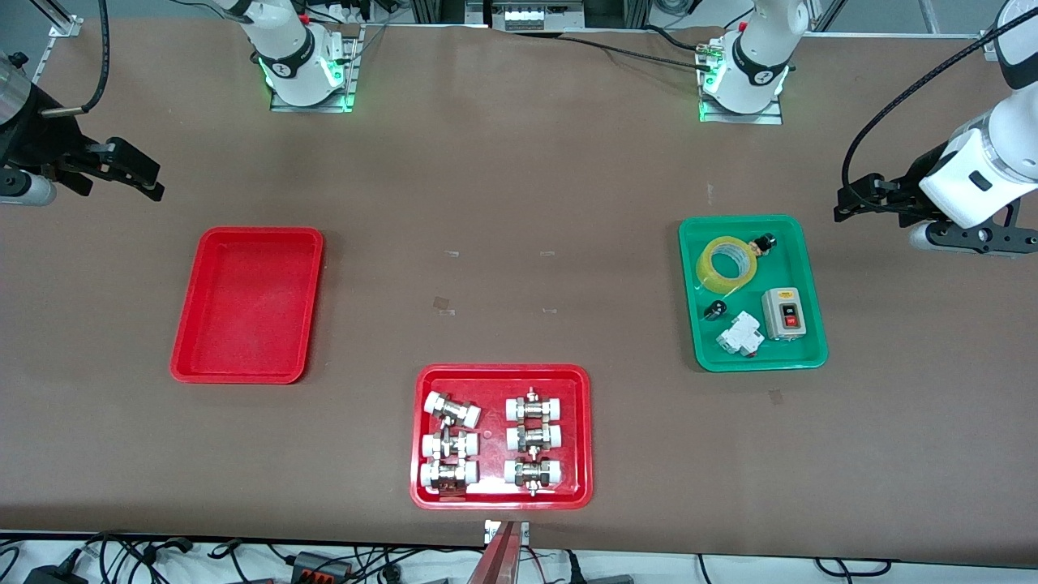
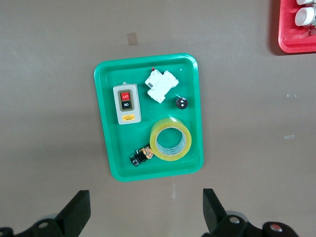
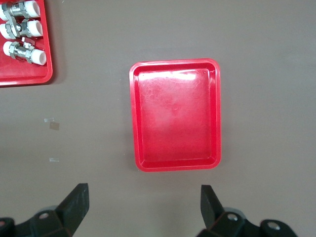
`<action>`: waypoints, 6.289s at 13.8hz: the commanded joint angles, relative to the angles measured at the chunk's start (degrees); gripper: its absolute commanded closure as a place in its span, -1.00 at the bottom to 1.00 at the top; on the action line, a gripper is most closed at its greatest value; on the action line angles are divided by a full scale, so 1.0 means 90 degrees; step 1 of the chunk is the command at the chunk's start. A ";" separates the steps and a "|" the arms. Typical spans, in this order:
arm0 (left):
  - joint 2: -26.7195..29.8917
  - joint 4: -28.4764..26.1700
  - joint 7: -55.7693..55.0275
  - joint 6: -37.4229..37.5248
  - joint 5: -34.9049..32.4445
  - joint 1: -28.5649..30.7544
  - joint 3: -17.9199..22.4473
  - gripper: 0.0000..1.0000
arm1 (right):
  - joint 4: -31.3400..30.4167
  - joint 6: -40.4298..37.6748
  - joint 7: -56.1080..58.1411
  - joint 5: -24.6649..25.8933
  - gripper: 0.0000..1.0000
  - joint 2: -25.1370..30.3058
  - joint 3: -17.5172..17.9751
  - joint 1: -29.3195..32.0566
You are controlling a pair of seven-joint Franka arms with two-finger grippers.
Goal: Left arm passes tape to right arm into tray
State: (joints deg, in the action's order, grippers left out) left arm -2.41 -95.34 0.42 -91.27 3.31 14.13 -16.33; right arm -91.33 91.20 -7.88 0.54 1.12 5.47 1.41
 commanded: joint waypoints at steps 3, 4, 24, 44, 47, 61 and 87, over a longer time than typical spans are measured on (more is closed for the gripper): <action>0.0072 0.0027 0.0061 0.0111 0.0120 -0.0007 0.0066 -1.00 | 0.0021 -0.0016 0.0123 -0.0040 -1.00 0.0031 0.0008 -0.0040; 0.0062 0.0027 0.0051 0.0092 0.0091 -0.0007 0.0076 -1.00 | 0.0021 -0.0006 0.0123 -0.0040 -1.00 0.0022 0.0008 -0.0040; -0.2125 -0.2345 -0.0544 -0.2535 -0.0017 -0.0261 -0.0051 -1.00 | -0.0067 -0.0016 0.0113 -0.0050 -1.00 0.0031 0.0008 -0.0049; -0.2672 -0.2395 -0.1336 -0.2496 -0.0954 -0.0505 -0.0031 0.98 | -0.0067 -0.0006 0.0113 -0.0050 -1.00 0.0031 0.0008 -0.0049; -0.2624 -0.2025 -0.1307 -0.1914 -0.0954 -0.0496 -0.0041 0.98 | -0.0067 -0.0006 0.0113 -0.0050 -1.00 0.0031 0.0008 -0.0049; -0.2731 0.2232 -0.2789 0.0327 0.0657 -0.1480 -0.1398 0.99 | -0.0047 -0.0074 0.0113 -0.0079 -1.00 -0.0173 0.0008 -0.0195; -0.5699 0.3650 -0.6678 -0.4967 0.1966 -0.4246 -0.1398 0.98 | -0.0096 0.1966 0.4869 -0.5752 -1.00 -0.3289 0.0008 -0.0752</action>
State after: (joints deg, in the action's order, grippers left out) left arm -52.42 -65.30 -59.49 -135.93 19.55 -23.37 -28.74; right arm -92.27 107.13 33.17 -49.16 -27.09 5.52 -4.82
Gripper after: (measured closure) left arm 0.780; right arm 0.000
